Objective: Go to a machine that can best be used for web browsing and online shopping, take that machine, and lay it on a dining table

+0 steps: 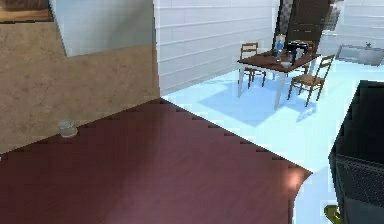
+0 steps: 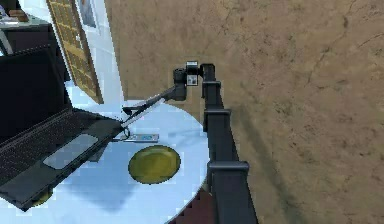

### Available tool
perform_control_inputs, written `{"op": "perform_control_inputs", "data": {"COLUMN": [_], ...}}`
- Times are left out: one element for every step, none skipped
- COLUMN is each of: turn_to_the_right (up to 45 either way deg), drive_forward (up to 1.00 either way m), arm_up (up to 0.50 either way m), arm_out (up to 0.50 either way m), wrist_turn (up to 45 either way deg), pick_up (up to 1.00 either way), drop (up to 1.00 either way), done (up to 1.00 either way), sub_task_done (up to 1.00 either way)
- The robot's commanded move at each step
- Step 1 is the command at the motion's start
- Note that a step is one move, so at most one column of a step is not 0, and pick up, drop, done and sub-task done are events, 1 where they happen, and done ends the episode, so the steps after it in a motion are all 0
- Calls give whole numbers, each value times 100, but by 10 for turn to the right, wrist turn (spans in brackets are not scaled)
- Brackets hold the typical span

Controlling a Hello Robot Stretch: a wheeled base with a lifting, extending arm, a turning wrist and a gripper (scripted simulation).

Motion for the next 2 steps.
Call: {"op": "perform_control_inputs", "data": {"turn_to_the_right": [0,0], "drive_forward": [0,0], "arm_up": [-32,0], "arm_out": [0,0], "wrist_turn": [0,0], "pick_up": [0,0], "drop": [0,100], "done": [0,0], "sub_task_done": [0,0]}}
